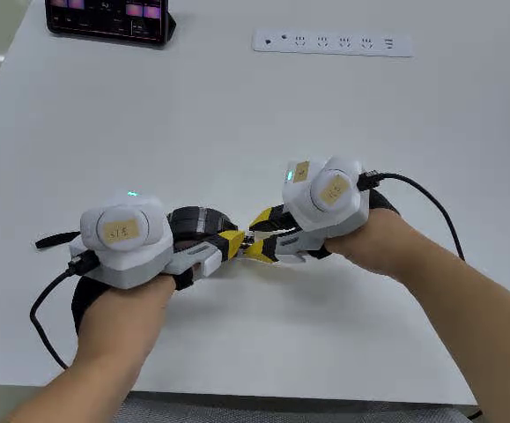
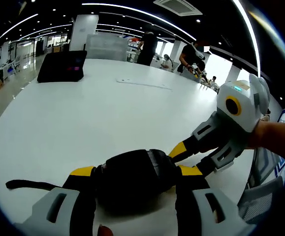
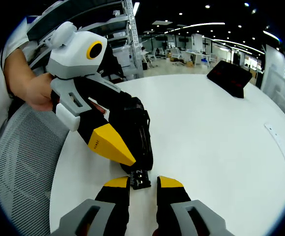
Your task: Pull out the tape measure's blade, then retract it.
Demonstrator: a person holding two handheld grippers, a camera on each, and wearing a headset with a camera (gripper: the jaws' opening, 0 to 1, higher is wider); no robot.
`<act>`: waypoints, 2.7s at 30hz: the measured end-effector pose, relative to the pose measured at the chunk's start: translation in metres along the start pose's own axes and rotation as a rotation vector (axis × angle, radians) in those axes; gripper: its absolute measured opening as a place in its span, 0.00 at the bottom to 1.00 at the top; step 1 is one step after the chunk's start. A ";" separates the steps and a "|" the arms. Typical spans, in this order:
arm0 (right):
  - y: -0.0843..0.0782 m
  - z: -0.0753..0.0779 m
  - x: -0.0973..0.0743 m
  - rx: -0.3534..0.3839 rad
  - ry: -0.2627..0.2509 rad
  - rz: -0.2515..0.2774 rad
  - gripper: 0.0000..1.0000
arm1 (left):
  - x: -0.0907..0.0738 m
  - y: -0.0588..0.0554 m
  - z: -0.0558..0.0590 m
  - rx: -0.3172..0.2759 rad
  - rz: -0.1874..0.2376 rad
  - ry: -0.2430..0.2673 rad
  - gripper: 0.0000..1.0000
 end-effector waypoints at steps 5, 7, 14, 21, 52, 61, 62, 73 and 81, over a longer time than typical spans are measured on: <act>0.000 -0.003 -0.005 0.041 0.015 0.037 0.23 | -0.002 0.000 -0.002 0.003 -0.010 -0.006 0.62; -0.001 -0.002 -0.005 0.053 0.016 0.042 0.28 | -0.002 0.000 -0.004 0.012 -0.012 -0.006 0.64; -0.002 -0.004 -0.006 0.053 0.012 0.042 0.28 | -0.007 -0.004 -0.006 0.036 -0.014 -0.018 0.65; -0.003 -0.007 -0.011 0.064 0.003 0.060 0.31 | -0.009 -0.005 -0.007 0.062 -0.019 -0.027 0.67; -0.017 -0.021 -0.041 0.123 -0.089 0.102 0.61 | -0.036 -0.009 -0.008 0.276 -0.044 -0.047 0.77; -0.028 -0.027 -0.049 0.120 -0.105 0.081 0.65 | -0.044 -0.006 -0.006 0.302 -0.044 -0.073 0.81; -0.030 -0.028 -0.051 0.121 -0.107 0.081 0.65 | -0.045 -0.006 -0.006 0.310 -0.044 -0.071 0.81; -0.037 -0.031 -0.063 0.132 -0.130 0.081 0.69 | -0.054 -0.008 -0.012 0.352 -0.042 -0.068 0.88; -0.041 -0.034 -0.068 0.138 -0.134 0.080 0.69 | -0.059 -0.010 -0.019 0.359 -0.041 -0.071 0.89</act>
Point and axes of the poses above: the centre of the closed fingertips' face, and the gripper's own axes: x roughly forward along the fingers, z roughly to its right, y roughly out of its top, the point moved 5 cm from there along -x, roughly backward along the fingers, and after that the axes turned 11 degrees about -z, right-handed, at the moved point
